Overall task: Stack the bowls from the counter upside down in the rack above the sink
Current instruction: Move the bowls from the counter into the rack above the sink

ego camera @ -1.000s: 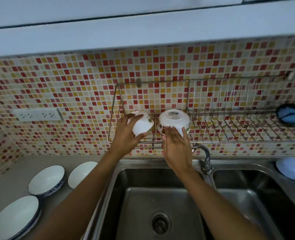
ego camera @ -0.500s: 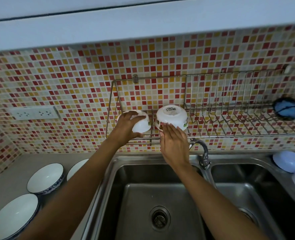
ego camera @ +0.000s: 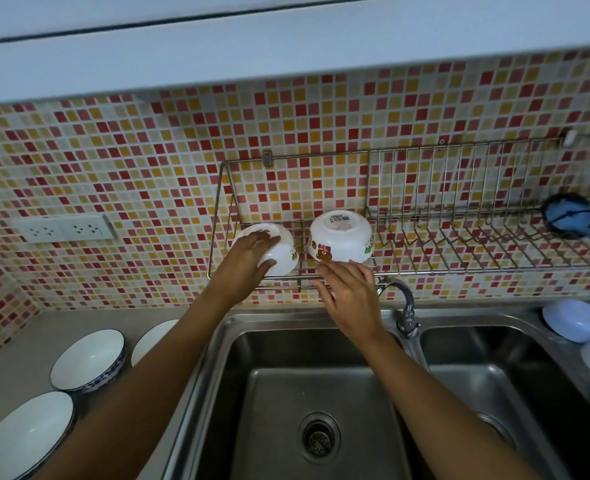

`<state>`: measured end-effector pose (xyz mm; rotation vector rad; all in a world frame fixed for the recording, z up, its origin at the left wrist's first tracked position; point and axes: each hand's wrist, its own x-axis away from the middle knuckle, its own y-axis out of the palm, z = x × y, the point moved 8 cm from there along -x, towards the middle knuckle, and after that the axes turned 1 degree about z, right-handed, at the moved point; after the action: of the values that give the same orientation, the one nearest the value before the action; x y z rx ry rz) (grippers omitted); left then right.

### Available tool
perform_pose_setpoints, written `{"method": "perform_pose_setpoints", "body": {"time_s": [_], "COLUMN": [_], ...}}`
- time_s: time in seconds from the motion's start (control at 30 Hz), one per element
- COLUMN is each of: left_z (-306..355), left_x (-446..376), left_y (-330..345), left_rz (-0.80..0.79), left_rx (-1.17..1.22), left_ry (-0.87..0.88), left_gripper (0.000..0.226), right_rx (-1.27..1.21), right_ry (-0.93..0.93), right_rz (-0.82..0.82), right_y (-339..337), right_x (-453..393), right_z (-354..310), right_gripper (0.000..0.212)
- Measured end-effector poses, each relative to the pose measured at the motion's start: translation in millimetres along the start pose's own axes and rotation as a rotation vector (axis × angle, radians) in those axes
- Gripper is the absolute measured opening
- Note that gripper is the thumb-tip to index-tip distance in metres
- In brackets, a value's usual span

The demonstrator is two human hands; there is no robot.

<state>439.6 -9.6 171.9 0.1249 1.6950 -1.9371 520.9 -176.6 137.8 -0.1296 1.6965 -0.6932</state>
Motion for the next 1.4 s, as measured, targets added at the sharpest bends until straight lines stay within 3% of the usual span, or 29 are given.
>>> {"method": "perform_pose_setpoints", "body": {"time_s": [0.17,0.57,0.9,1.1,1.27,1.4], "left_z": [0,-8,-6,0,-8,-5], "left_x": [22,2,9,30,55,76], "left_y": [1,23,23,26,36,34], "left_rz": [0.142,-0.021,0.035,0.093,0.091,0.086], "left_rx": [-0.051,0.005,-0.042,-0.186,-0.181,-0.146], "left_ry": [-0.052,-0.053,-0.073,-0.055,-0.122,-0.081], "left_gripper": [0.038,0.051,0.049,0.057,0.059,0.057], "right_rx": [0.060,0.027,0.018,0.011,0.059,-0.043], "right_ry": [0.014,0.022,0.052,0.080,0.167,0.350], "right_rz": [0.040,0.042,0.017,-0.027,-0.124,-0.149], "right_y": [0,2,3,3,10,10], "right_x": [4,4,5,6,17,23], "right_z": [-3,1,1,0,-6,-10], "right_gripper": [0.029,0.027,0.031,0.031,0.043,0.051]}}
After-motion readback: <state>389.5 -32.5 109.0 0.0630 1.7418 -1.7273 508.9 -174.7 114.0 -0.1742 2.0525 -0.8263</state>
